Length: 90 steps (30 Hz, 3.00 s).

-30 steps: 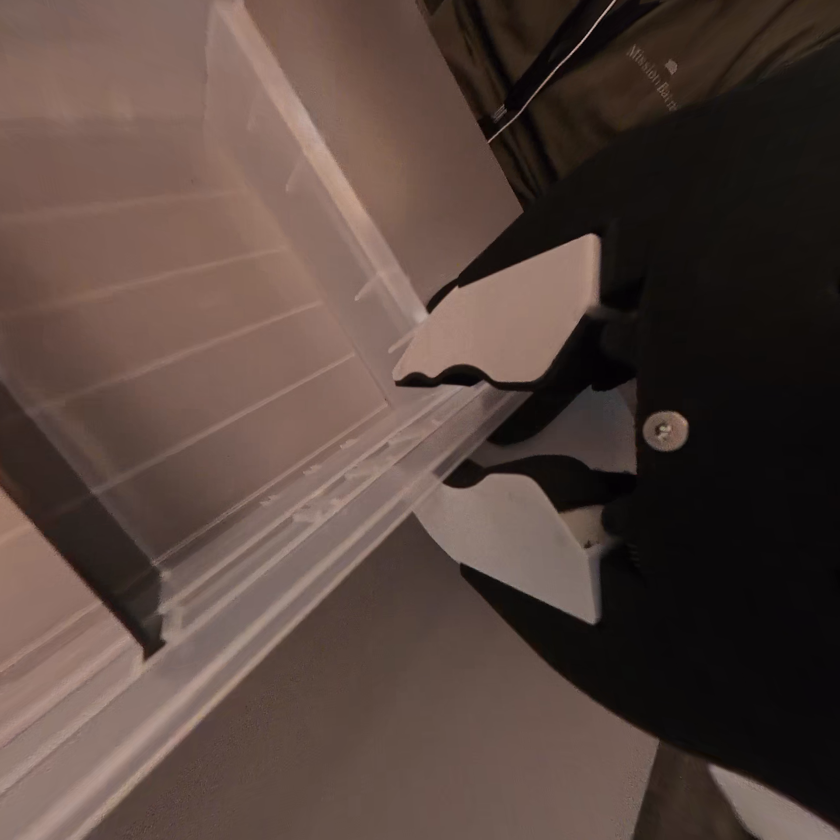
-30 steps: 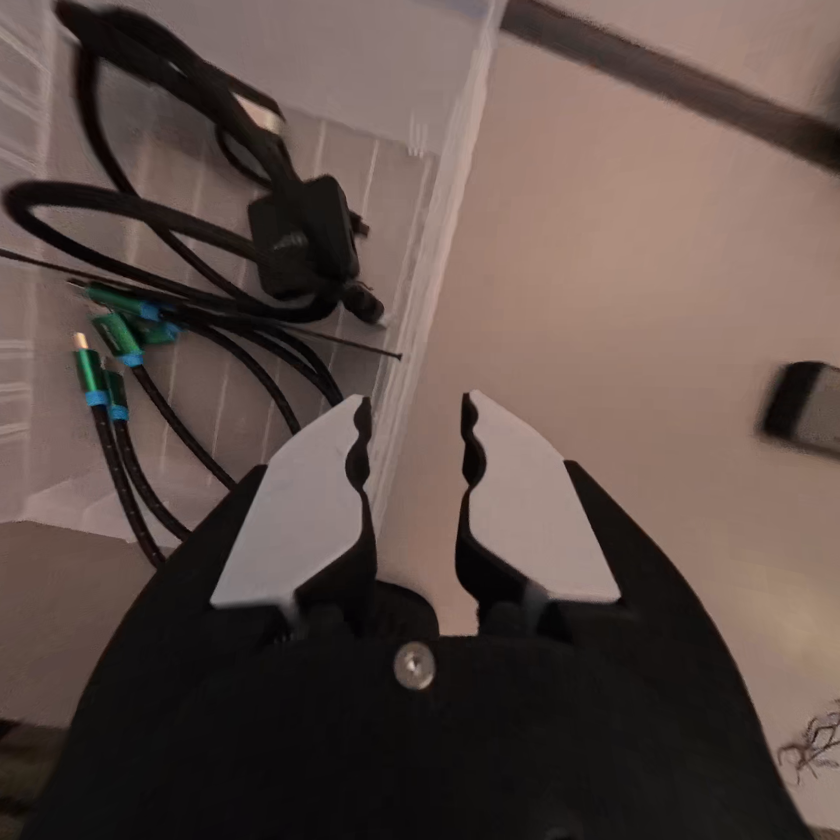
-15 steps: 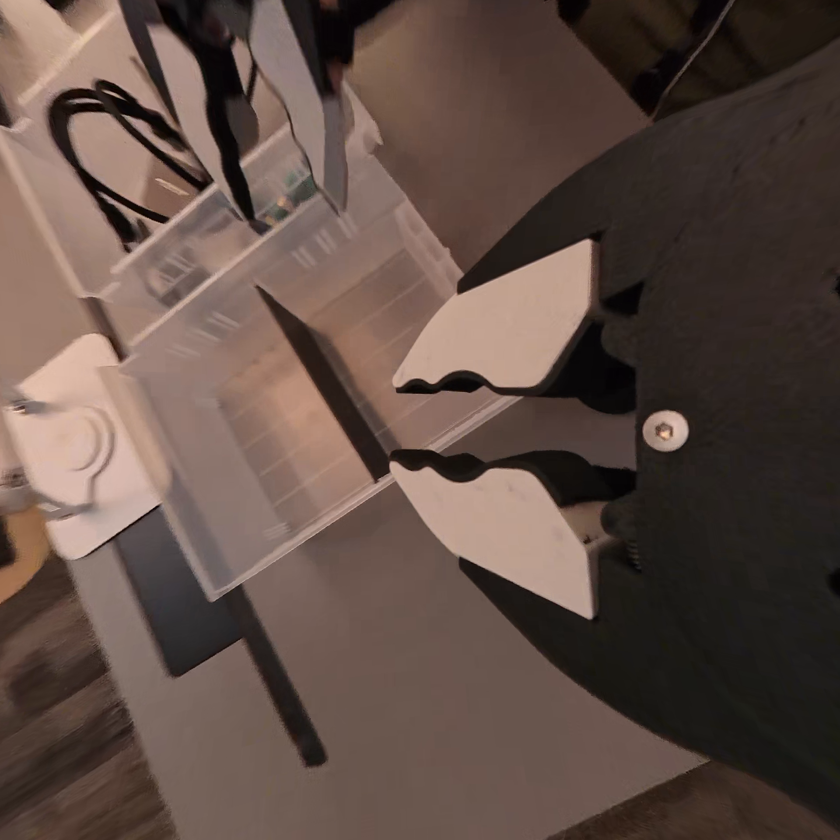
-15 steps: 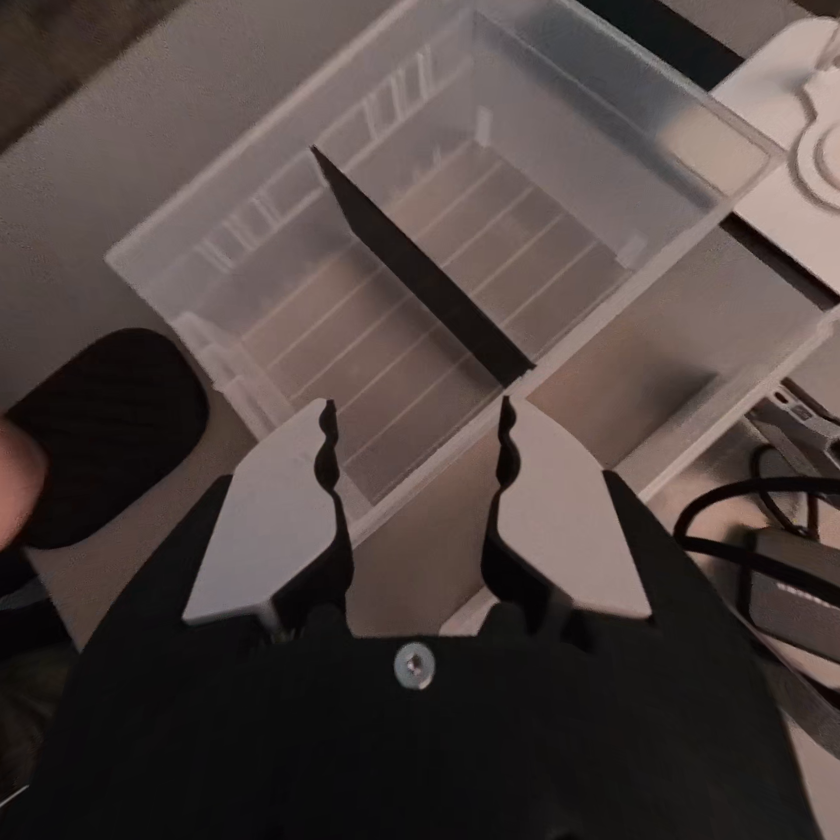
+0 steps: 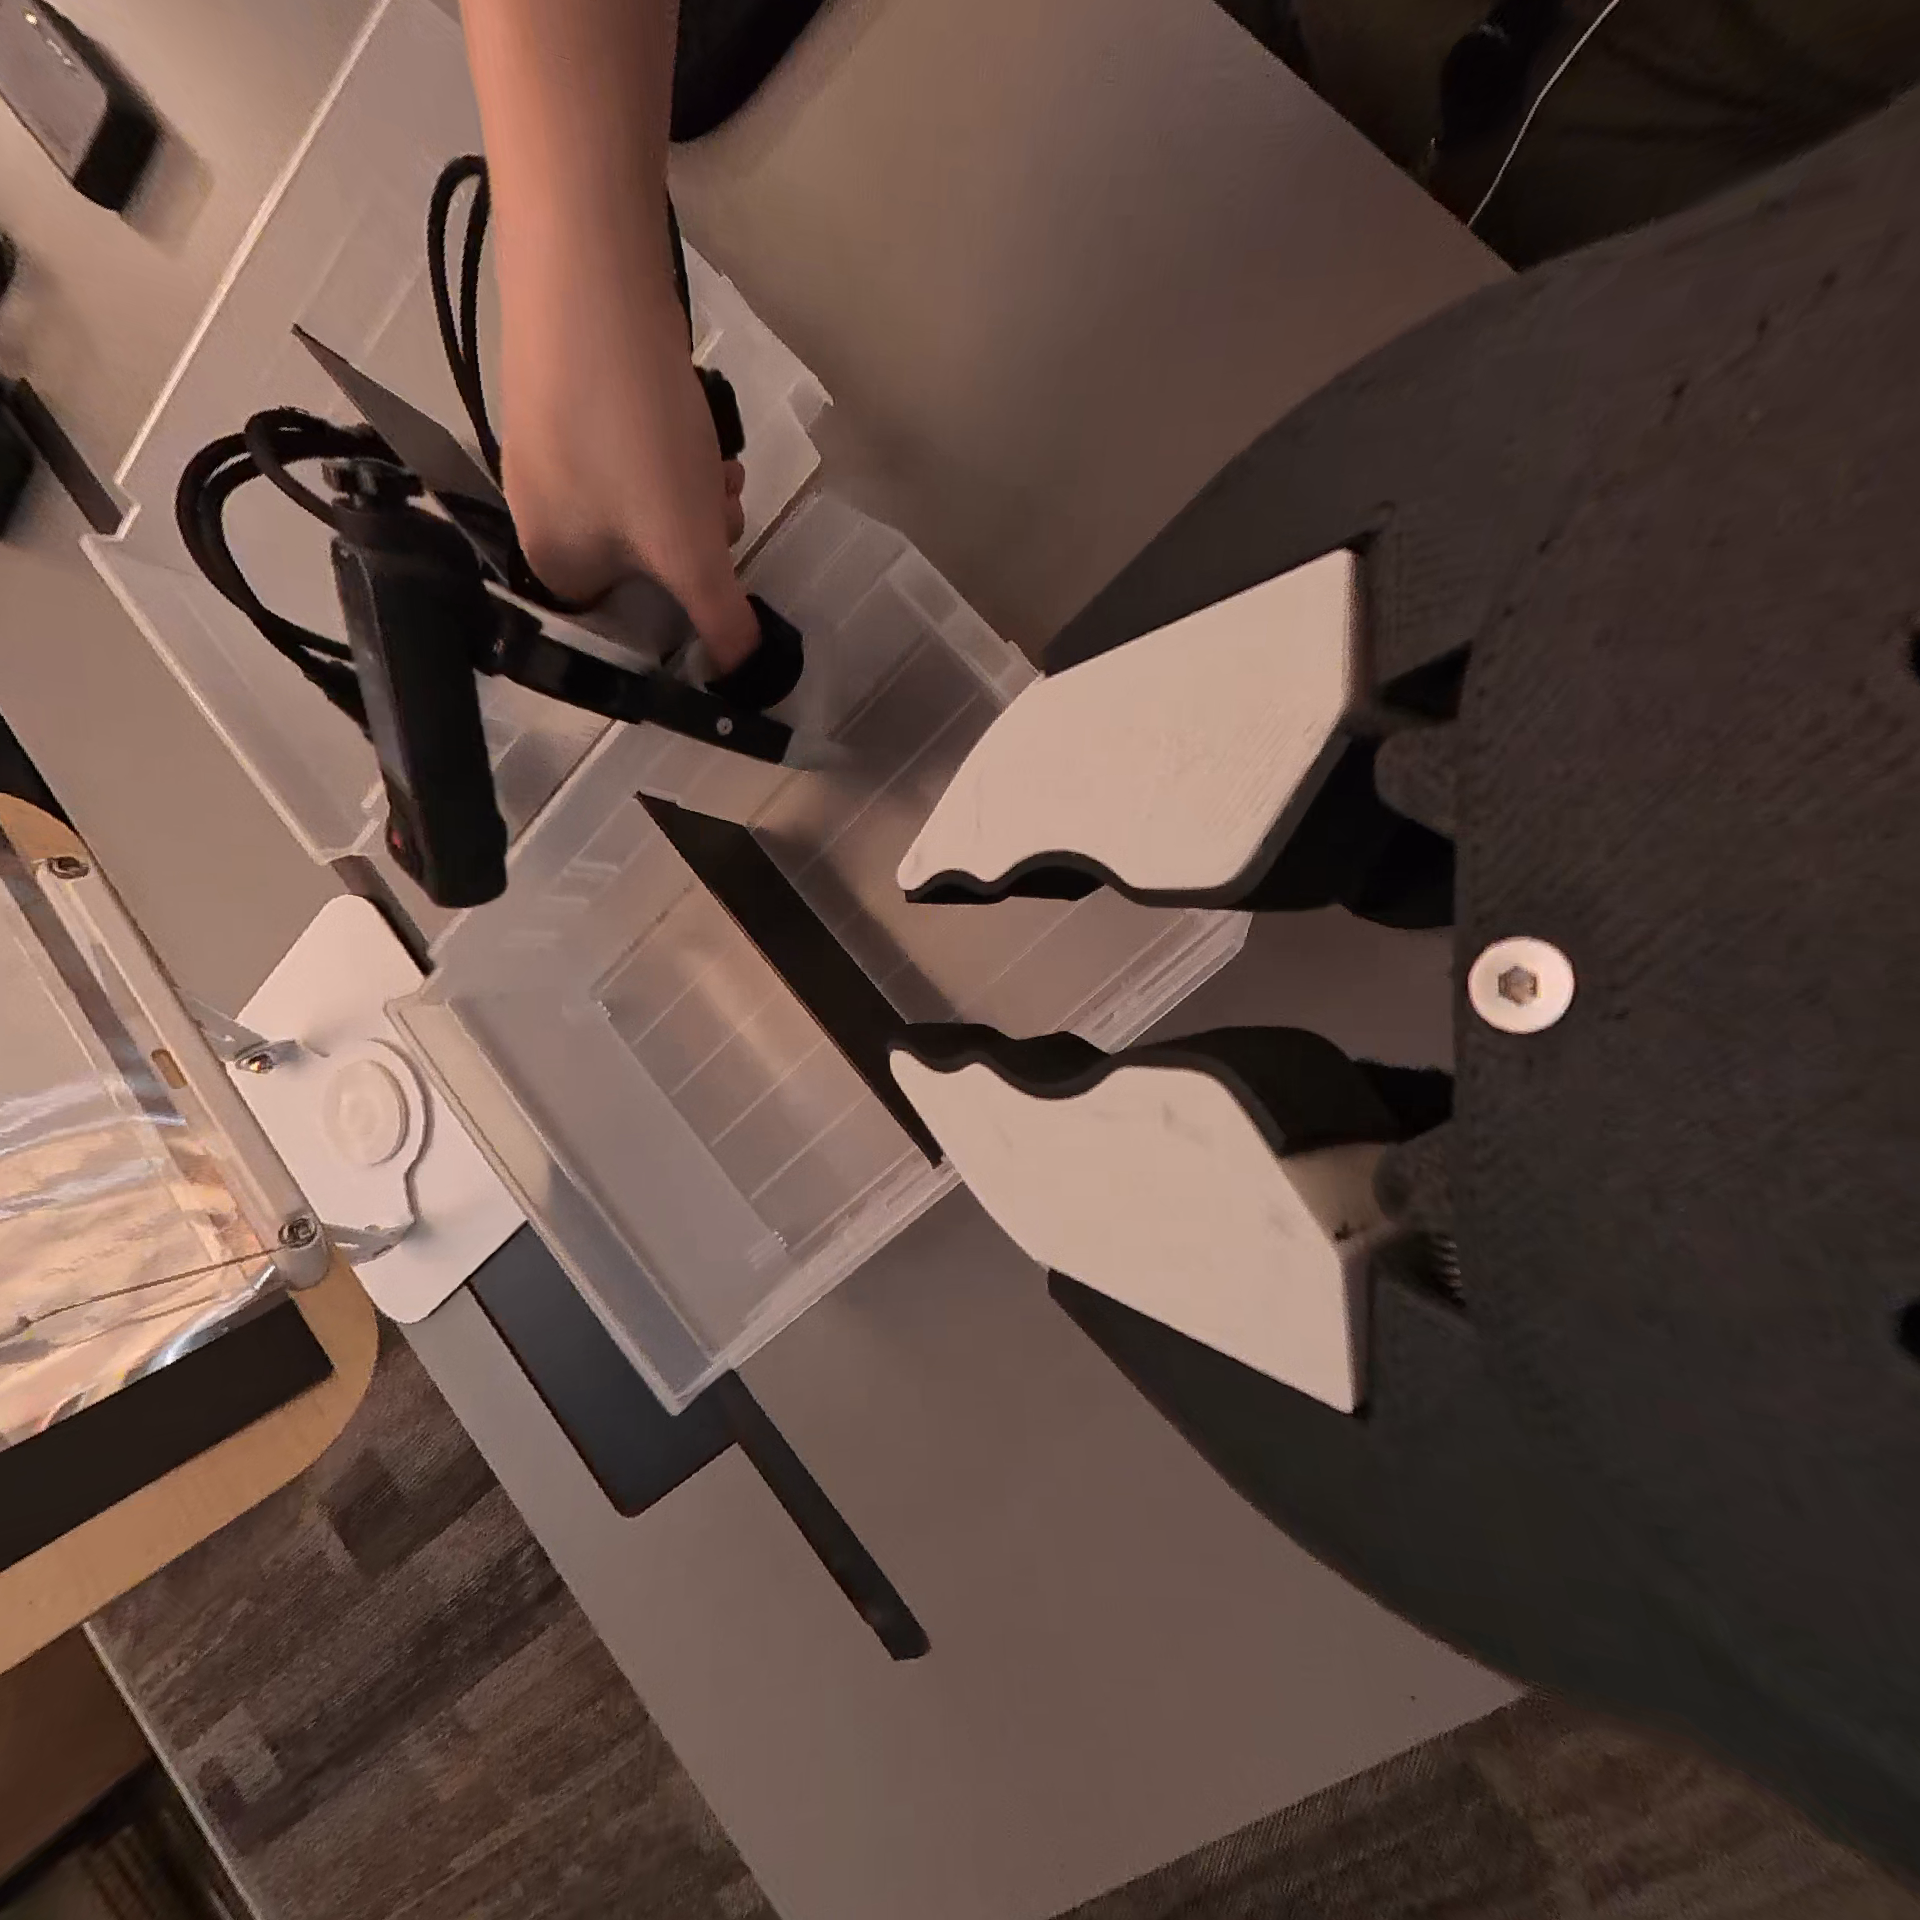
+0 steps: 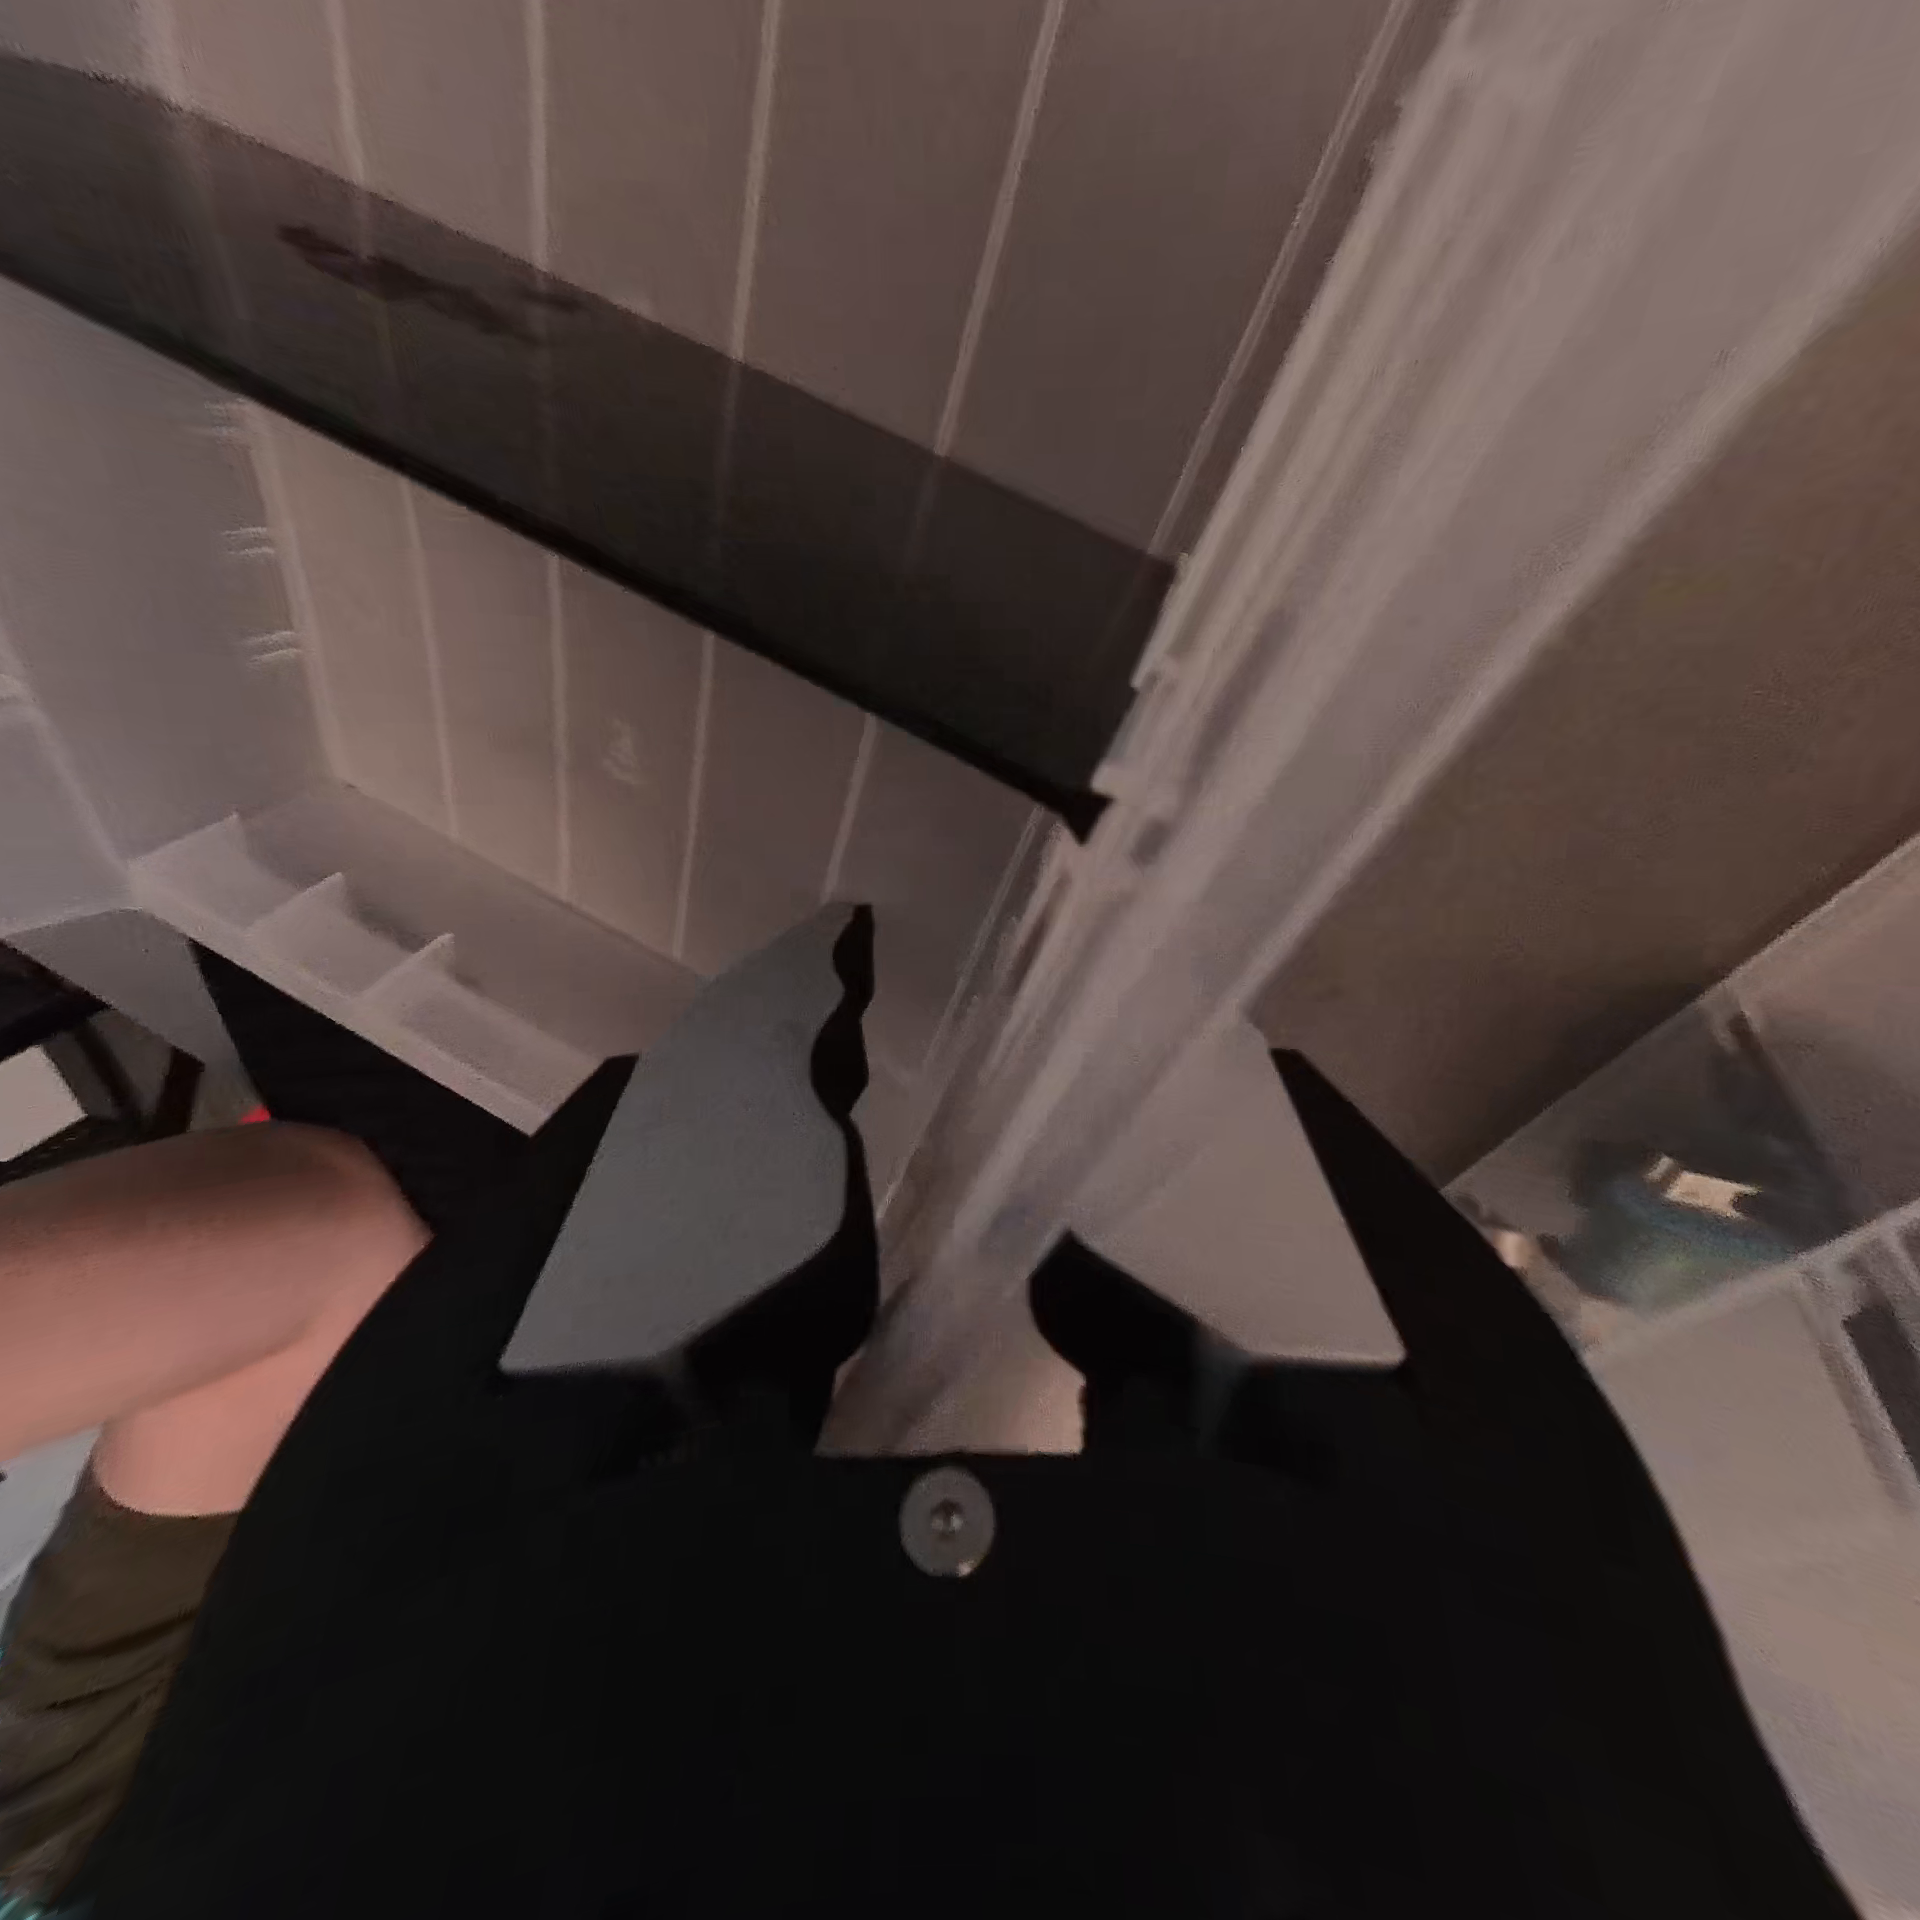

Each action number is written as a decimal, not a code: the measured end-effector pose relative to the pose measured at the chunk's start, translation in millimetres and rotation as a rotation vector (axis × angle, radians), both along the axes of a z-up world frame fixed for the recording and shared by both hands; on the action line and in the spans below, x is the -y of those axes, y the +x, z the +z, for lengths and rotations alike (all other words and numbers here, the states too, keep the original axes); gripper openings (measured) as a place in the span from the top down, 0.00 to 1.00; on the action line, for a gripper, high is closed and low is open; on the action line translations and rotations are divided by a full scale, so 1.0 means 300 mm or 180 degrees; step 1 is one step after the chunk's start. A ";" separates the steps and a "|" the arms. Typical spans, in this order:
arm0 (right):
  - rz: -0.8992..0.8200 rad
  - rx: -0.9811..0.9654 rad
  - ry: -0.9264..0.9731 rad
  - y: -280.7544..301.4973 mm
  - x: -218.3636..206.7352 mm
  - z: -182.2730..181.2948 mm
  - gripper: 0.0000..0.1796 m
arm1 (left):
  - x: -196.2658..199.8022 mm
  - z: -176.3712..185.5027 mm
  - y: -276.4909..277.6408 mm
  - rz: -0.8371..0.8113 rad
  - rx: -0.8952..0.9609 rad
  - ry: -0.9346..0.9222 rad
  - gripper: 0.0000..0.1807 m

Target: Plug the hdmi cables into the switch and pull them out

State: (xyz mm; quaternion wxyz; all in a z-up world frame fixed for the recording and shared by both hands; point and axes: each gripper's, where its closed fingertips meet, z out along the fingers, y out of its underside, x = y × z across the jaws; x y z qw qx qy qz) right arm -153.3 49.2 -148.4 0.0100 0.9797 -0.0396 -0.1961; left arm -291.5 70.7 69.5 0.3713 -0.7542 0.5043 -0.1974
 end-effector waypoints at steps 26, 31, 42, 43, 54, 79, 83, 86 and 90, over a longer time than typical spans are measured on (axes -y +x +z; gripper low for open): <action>-0.0180 -0.0639 0.1307 0.415 0.010 1.119 0.90 | 0.341 0.531 -0.100 0.0217 0.2494 0.0903 0.59; -0.1223 -0.0196 0.1558 0.970 0.285 1.196 0.90 | 0.253 0.282 0.213 -0.0290 0.1562 -0.0059 0.51; -0.2750 0.0114 0.1008 1.577 0.950 0.602 0.90 | 0.236 -0.437 0.769 -0.0704 -0.0007 -0.1781 0.50; -0.2826 0.0053 0.0946 1.590 0.983 0.542 0.90 | 0.232 -0.464 0.775 -0.0663 -0.0128 -0.1627 0.50; -0.2273 0.0002 0.0449 1.511 1.003 0.201 0.90 | 0.180 -0.532 0.649 -0.0729 -0.1018 -0.1561 0.79; -0.0554 0.0578 -0.0274 1.354 0.857 -0.011 0.95 | -0.376 -0.499 -0.614 0.2201 0.0371 -0.2501 0.93; -0.0534 0.0606 -0.0297 1.349 0.860 -0.009 0.96 | -0.381 -0.500 -0.595 0.2131 0.0308 -0.2437 0.93; -0.0527 0.0604 -0.0297 1.354 0.863 -0.009 0.96 | -0.380 -0.500 -0.584 0.2086 0.0283 -0.2401 0.93; -0.0520 0.0619 -0.0305 1.361 0.867 -0.008 0.96 | -0.379 -0.499 -0.582 0.2039 0.0405 -0.2451 0.93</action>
